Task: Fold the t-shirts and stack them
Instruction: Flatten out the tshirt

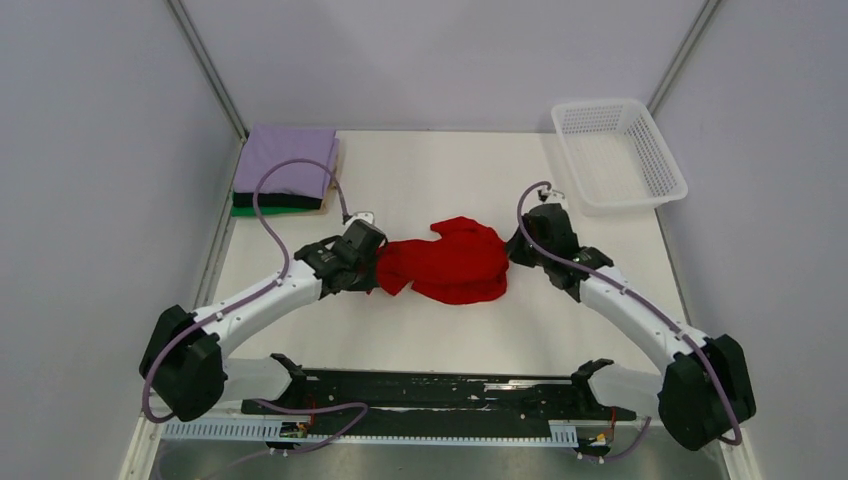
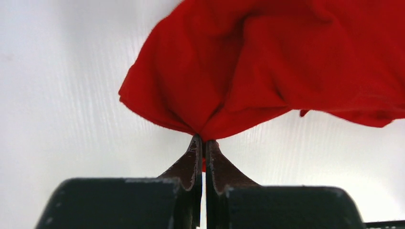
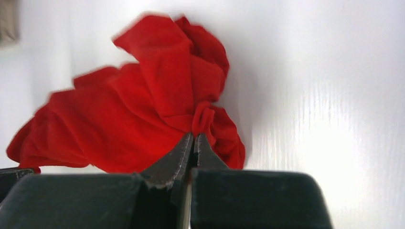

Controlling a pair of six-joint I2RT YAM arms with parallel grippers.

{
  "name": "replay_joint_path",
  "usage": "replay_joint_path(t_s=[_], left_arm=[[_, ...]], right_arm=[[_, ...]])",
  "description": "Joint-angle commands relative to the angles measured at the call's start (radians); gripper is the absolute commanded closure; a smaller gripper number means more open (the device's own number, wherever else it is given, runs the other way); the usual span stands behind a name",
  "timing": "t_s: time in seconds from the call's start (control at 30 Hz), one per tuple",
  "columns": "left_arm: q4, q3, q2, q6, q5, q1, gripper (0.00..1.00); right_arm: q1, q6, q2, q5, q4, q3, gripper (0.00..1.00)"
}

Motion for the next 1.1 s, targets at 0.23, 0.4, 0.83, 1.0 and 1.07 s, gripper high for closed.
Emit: replay_joint_path(t_s=[0.23, 0.4, 0.83, 1.0, 1.07], left_arm=[[-0.088, 0.435, -0.257, 0.161, -0.369, -0.003, 1.0], [-0.04, 0.598, -0.353, 0.282, -0.411, -0.003, 1.0], [0.043, 0.602, -0.625, 0.339, -0.371, -0.003, 1.0], [0.042, 0.498, -0.589, 0.276, -0.393, -0.003, 1.0], [0.033, 0.427, -0.543, 0.228, -0.425, -0.003, 1.0]], right_arm=[[0.0, -0.224, -0.384, 0.221, 0.12, 0.296, 1.0], [0.0, -0.304, -0.442, 0.12, 0.133, 0.466, 1.0], [0.001, -0.325, -0.539, -0.029, -0.033, 0.664, 1.0], [0.001, -0.312, -0.476, 0.115, -0.1, 0.58, 1.0], [0.001, -0.297, -0.432, 0.213, -0.114, 0.509, 1.0]])
